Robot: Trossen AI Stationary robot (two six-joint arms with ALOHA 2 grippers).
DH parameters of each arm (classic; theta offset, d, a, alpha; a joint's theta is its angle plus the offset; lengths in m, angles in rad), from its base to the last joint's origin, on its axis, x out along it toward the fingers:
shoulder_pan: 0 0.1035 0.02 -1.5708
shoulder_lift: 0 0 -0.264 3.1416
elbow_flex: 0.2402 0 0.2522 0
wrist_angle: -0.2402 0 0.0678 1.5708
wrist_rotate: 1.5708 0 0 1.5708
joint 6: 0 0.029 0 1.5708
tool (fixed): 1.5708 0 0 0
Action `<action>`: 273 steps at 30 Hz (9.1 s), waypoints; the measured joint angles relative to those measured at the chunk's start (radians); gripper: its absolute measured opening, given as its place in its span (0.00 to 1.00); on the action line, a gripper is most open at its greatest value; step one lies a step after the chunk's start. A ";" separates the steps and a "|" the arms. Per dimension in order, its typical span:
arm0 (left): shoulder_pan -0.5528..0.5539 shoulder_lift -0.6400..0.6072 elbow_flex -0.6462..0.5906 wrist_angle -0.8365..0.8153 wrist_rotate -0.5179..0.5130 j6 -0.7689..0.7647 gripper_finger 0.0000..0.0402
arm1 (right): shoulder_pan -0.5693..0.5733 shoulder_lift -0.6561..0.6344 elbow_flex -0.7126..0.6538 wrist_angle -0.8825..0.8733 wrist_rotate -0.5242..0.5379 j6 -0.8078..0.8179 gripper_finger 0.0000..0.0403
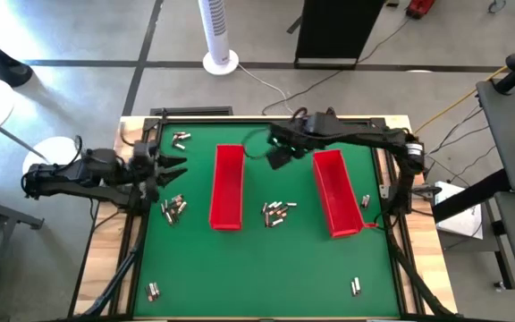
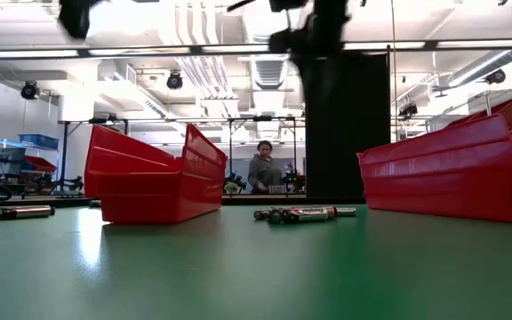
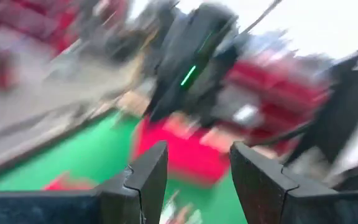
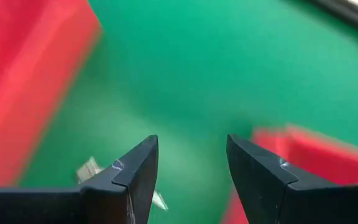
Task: Sort batteries
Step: Adjust the right red bin, then put the silver battery into the right red bin
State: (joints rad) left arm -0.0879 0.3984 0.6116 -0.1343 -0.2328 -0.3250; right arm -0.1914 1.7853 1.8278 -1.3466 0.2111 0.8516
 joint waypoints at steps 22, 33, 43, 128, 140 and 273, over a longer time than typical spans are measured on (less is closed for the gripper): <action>0.000 0.045 0.001 0.470 0.128 0.131 0.39 | 0.164 -0.079 -0.309 -0.128 -0.109 0.313 0.45; 0.000 0.069 0.000 0.471 0.114 0.114 0.39 | 0.069 -0.080 -0.467 0.066 -0.203 0.290 0.44; 0.000 0.052 -0.001 0.471 0.112 0.105 0.39 | 0.042 -0.080 -0.533 0.234 -0.247 0.348 0.25; 0.000 0.092 -0.001 0.424 -0.072 0.260 0.39 | -0.022 -0.080 -0.499 0.294 -0.194 0.498 0.15; 0.000 0.093 -0.001 0.426 -0.072 0.216 0.39 | 0.078 -0.199 -0.313 0.164 -0.072 0.377 0.55; -0.087 0.470 -0.001 0.523 0.140 -0.295 0.39 | 0.961 -0.211 -0.914 0.569 -0.256 1.202 0.11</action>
State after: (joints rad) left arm -0.1749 0.8688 0.6109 0.3883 -0.0925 -0.6197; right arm 0.7699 1.5738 0.9138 -0.7779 -0.0450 2.0540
